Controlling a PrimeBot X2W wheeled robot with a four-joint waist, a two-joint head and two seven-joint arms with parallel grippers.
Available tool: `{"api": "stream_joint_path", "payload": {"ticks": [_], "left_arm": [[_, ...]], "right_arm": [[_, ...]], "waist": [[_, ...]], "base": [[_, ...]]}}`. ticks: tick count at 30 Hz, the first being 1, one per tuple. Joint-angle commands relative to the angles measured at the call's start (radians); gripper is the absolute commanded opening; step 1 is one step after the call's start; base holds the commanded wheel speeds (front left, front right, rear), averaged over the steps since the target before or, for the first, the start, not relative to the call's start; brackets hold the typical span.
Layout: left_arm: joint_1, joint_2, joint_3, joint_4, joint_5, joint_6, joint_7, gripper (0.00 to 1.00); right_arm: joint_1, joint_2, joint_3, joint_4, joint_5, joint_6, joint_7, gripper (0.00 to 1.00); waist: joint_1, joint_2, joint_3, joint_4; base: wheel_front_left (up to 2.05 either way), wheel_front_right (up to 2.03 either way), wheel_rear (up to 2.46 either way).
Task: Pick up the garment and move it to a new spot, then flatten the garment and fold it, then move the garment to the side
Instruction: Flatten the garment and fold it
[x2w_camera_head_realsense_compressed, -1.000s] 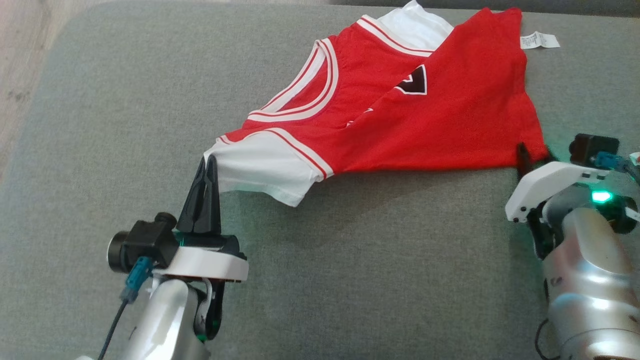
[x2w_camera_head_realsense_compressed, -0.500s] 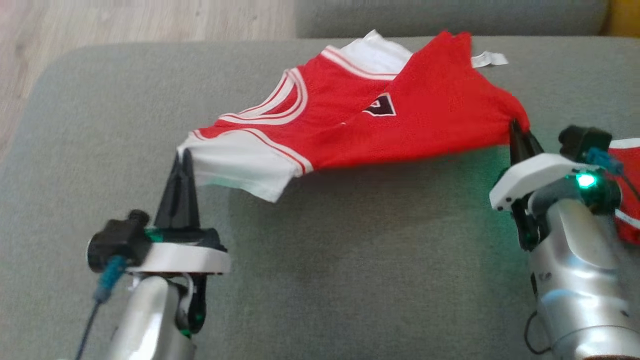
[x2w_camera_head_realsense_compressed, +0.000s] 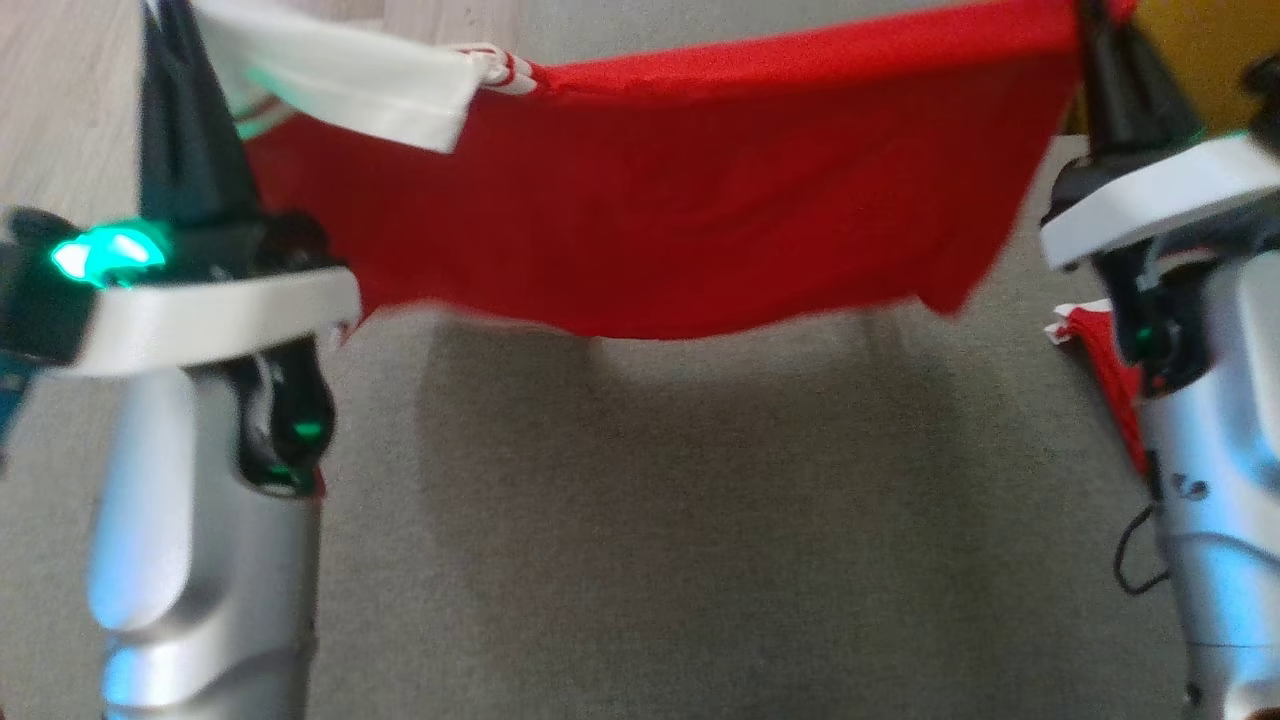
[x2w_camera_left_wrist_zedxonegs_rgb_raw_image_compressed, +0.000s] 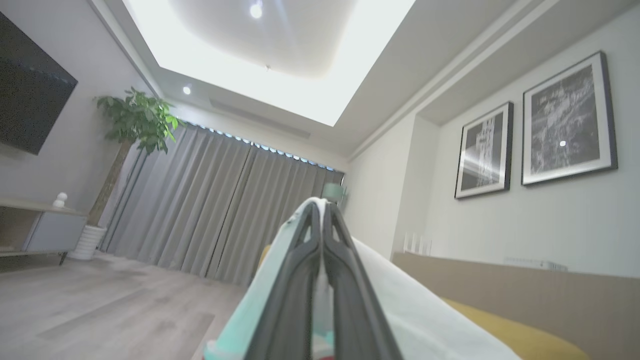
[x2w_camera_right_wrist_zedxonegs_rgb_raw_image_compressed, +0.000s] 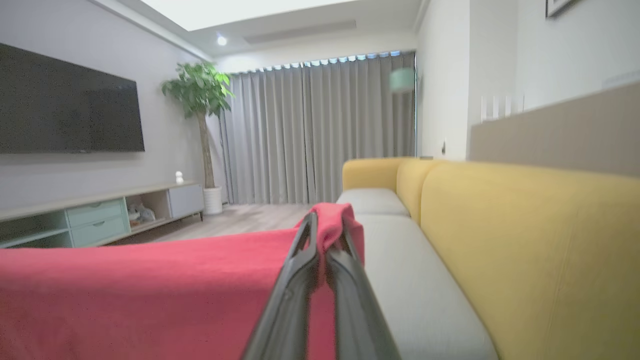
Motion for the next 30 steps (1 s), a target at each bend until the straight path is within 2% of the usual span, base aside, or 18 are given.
{"api": "stream_joint_path", "payload": {"ticks": [1,10,13,15,18,22,26,30], "left_arm": [[-0.049,0.03,0.041,-0.046,-0.001,0.005,0.007,0.0],[-0.151,0.06,0.064,-0.353,-0.038,0.063,0.186,0.0],[-0.191,0.097,0.056,-0.367,-0.038,0.06,0.262,0.0],[-0.227,0.115,0.054,-0.33,-0.045,0.054,0.298,0.0],[-0.298,0.118,0.051,-0.208,-0.083,0.036,0.328,0.0],[-0.448,0.159,0.036,0.019,-0.065,-0.009,0.311,0.0],[-0.632,0.219,0.002,0.256,-0.014,-0.053,0.258,0.0],[-0.808,0.255,-0.029,0.439,0.039,-0.07,0.17,0.0]], "right_arm": [[-0.045,-0.002,0.018,-0.051,0.005,-0.001,0.007,0.0],[0.003,-0.037,-0.04,-0.464,-0.003,-0.001,0.197,0.0],[-0.004,-0.04,-0.061,-0.545,-0.012,-0.001,0.259,0.0],[-0.026,-0.046,-0.063,-0.555,-0.015,-0.001,0.283,0.0],[-0.088,-0.072,-0.044,-0.502,-0.018,-0.001,0.286,0.0],[-0.24,-0.11,0.026,-0.319,-0.03,-0.001,0.245,0.0],[-0.445,-0.129,0.13,-0.069,-0.074,-0.001,0.104,0.0],[-0.622,-0.112,0.161,0.173,-0.118,-0.001,-0.068,0.0]], "waist": [[0.0002,0.0,-0.011,-0.011],[0.0002,0.0,0.027,-0.019],[0.0002,0.0,0.075,-0.015],[0.0002,0.0,0.117,-0.011],[0.0002,0.0,0.184,0.0],[0.0002,0.0,0.282,0.008],[0.0002,0.0,0.344,0.009],[0.0002,0.0,0.366,0.02]], "base": [[0.0,0.0,0.0],[0.0,0.0,0.0],[0.0,0.0,0.0],[0.0,0.0,0.0],[0.0,0.0,0.0],[0.0,0.0,0.0],[0.0,0.0,0.0],[0.0,0.0,0.0]]}}
